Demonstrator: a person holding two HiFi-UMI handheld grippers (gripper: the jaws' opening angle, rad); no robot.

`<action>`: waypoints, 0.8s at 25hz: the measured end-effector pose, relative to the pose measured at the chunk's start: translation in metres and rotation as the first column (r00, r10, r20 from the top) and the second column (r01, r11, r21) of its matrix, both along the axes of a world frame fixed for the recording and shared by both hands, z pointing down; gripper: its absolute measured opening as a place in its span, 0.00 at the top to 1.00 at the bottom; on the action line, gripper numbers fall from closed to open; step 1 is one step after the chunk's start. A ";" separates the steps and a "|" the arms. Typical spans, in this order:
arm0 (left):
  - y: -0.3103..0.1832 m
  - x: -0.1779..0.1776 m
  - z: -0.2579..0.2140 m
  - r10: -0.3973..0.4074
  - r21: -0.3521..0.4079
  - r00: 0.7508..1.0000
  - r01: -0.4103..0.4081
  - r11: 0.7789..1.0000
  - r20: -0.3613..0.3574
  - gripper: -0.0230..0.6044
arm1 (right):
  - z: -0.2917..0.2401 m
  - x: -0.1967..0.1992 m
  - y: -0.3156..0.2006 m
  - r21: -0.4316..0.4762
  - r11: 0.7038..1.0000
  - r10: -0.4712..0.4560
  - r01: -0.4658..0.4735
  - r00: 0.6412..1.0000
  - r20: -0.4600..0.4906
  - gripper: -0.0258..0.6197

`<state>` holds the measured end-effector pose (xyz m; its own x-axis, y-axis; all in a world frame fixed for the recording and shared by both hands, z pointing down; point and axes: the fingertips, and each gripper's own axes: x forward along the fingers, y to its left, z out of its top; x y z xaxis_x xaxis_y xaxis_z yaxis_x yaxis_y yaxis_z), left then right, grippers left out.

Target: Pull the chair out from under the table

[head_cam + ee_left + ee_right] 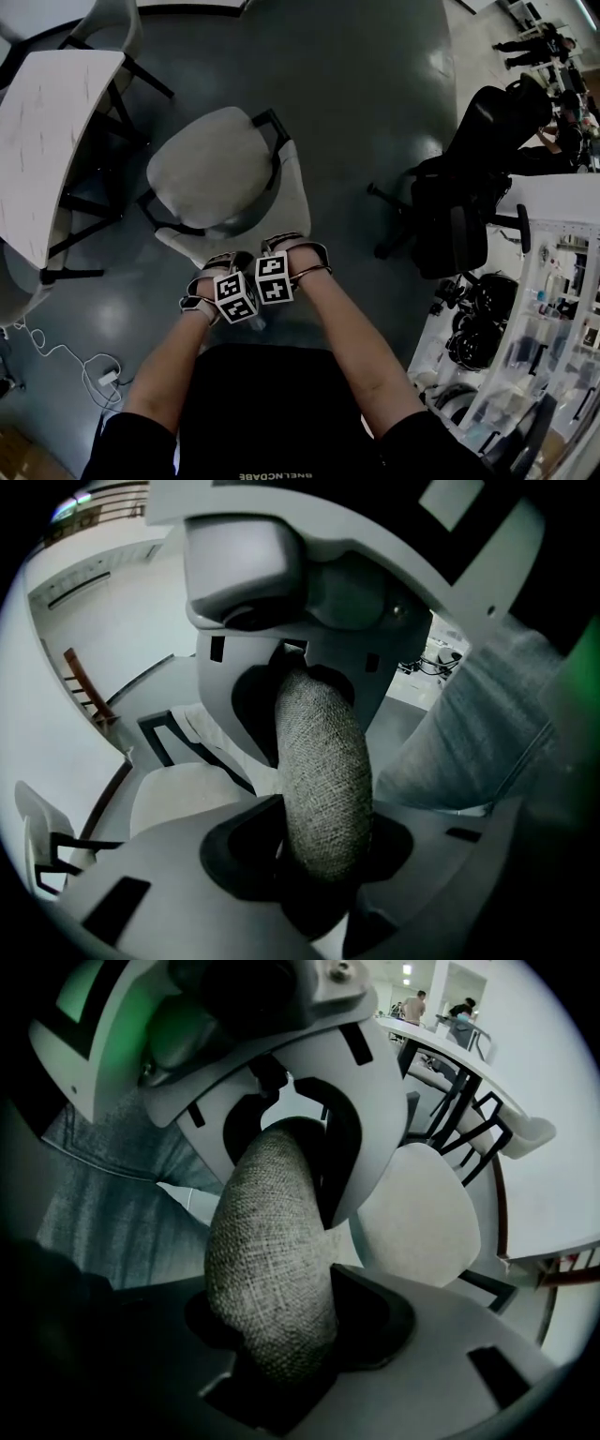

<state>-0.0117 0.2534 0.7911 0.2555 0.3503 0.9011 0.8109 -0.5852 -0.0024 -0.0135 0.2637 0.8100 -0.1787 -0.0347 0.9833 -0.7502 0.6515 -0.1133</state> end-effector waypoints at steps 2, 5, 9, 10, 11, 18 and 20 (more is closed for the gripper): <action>0.010 0.004 0.000 0.036 0.006 0.999 -0.035 0.999 -0.018 0.74 | -0.001 0.003 0.011 -0.005 1.000 0.021 -0.021 1.000 0.002 0.63; 0.026 0.007 0.001 0.081 -0.004 0.996 -0.081 0.997 -0.021 0.74 | -0.002 0.005 0.027 -0.016 0.998 0.064 -0.063 0.998 0.008 0.63; 0.049 0.009 0.002 0.146 -0.022 0.989 -0.146 0.989 -0.018 0.74 | -0.003 0.006 0.049 -0.019 0.992 0.129 -0.129 0.992 0.010 0.63; 0.055 0.009 0.002 0.165 -0.022 0.986 -0.165 0.986 -0.017 0.74 | -0.003 0.006 0.055 -0.019 0.990 0.143 -0.143 0.990 0.008 0.63; 0.061 0.009 0.003 0.184 -0.023 0.983 -0.184 0.983 -0.016 0.74 | -0.003 0.006 0.060 -0.020 0.987 0.157 -0.157 0.988 0.008 0.63; 0.107 0.005 0.002 0.307 -0.019 0.952 -0.308 0.951 -0.013 0.74 | -0.003 0.002 0.104 -0.019 0.972 0.236 -0.236 0.972 0.005 0.63; 0.122 0.002 0.000 0.346 -0.016 0.938 -0.346 0.938 -0.009 0.74 | -0.006 0.000 0.118 -0.021 0.964 0.265 -0.265 0.964 0.007 0.63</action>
